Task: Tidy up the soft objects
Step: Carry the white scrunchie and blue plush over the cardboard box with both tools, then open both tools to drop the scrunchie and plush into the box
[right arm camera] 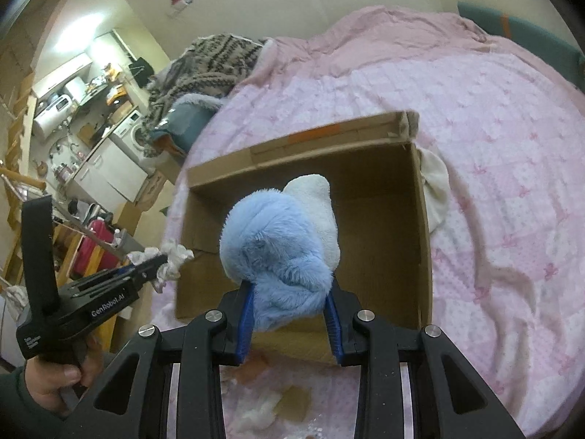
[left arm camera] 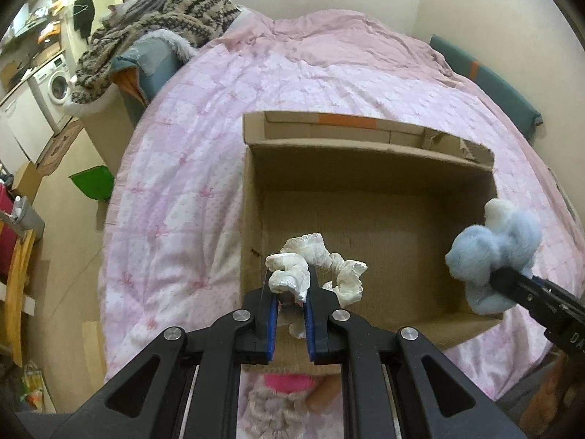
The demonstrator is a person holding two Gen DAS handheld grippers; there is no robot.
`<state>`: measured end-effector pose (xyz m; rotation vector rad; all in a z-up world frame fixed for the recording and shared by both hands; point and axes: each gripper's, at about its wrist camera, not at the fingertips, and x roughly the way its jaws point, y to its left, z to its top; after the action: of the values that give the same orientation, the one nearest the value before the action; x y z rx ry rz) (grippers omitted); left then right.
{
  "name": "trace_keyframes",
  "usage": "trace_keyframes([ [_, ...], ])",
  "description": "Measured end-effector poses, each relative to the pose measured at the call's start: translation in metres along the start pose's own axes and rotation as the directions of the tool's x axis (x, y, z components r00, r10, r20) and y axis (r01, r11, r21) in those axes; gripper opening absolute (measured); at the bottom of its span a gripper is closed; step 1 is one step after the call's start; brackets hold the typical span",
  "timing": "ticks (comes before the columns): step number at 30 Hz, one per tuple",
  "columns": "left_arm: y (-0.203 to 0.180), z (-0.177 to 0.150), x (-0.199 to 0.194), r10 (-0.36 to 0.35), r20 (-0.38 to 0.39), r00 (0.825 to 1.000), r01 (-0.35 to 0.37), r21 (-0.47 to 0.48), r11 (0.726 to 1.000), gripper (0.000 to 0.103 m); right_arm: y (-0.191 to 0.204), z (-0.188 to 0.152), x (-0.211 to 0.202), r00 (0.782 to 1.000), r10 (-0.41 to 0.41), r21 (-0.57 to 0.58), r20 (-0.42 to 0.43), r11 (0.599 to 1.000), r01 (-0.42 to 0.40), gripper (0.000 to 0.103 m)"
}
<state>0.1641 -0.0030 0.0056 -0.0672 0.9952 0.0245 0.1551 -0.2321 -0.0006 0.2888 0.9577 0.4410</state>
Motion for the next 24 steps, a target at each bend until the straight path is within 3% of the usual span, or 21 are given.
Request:
trace_keyframes([
  [4,-0.002,-0.007,0.021,-0.032,-0.007,0.999,0.032,0.022,0.999,0.011,-0.016,-0.01,0.025,0.998,-0.016,0.045,-0.06,0.999,0.018,0.035],
  [6,-0.006,-0.009,0.031,-0.025,-0.01,1.0,0.025,0.046,0.999,0.011,-0.017,-0.015,0.037,0.993,-0.071,0.013,-0.093,0.997,0.072,0.035],
  [9,-0.008,-0.012,0.038,-0.028,-0.019,0.999,0.029,0.058,0.998,0.011,-0.016,-0.017,0.049,0.989,-0.086,-0.006,-0.121,0.996,0.086,0.036],
  [24,-0.011,-0.018,0.045,-0.014,-0.025,1.0,0.015,0.038,0.999,0.012,-0.018,-0.015,0.056,0.984,-0.127,-0.008,-0.127,0.992,0.127,0.041],
])
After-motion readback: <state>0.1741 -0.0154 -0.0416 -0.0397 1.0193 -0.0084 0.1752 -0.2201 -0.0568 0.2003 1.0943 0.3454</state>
